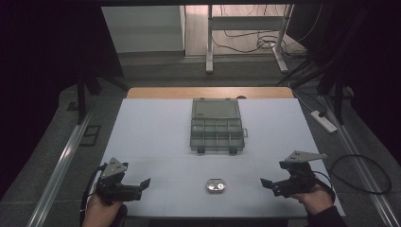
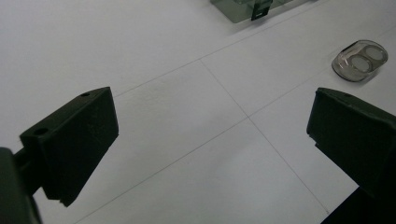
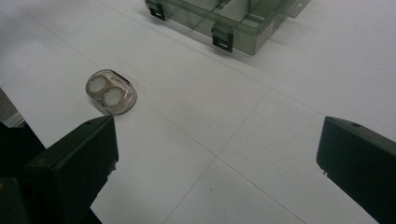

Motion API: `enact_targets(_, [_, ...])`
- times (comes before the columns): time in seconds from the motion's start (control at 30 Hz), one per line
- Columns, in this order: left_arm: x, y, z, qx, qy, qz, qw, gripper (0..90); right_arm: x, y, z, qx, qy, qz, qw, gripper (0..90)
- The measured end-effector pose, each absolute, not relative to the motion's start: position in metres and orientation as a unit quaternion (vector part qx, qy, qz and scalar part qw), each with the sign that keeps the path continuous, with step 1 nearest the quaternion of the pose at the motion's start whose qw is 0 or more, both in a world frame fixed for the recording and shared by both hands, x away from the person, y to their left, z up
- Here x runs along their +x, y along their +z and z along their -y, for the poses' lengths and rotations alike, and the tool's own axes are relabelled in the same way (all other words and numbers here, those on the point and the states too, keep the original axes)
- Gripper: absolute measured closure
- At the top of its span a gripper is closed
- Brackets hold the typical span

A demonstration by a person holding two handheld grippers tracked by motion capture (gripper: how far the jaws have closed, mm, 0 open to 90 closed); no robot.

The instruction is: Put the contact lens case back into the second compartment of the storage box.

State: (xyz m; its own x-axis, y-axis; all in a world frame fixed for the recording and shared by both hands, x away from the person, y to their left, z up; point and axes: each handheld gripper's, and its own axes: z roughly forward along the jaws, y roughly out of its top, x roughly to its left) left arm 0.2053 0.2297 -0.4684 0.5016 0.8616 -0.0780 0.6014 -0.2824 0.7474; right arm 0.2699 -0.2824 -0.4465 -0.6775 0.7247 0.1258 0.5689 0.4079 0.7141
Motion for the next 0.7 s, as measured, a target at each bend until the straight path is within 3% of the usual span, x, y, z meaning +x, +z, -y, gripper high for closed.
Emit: enact_targets(0.7, [0.205, -0.468, -0.23, 0.78, 0.175, -0.469, 0.375, 2.3, 0.279, -0.451, 0.255, 0.359, 0.355, -0.858, 0.087, 0.0])
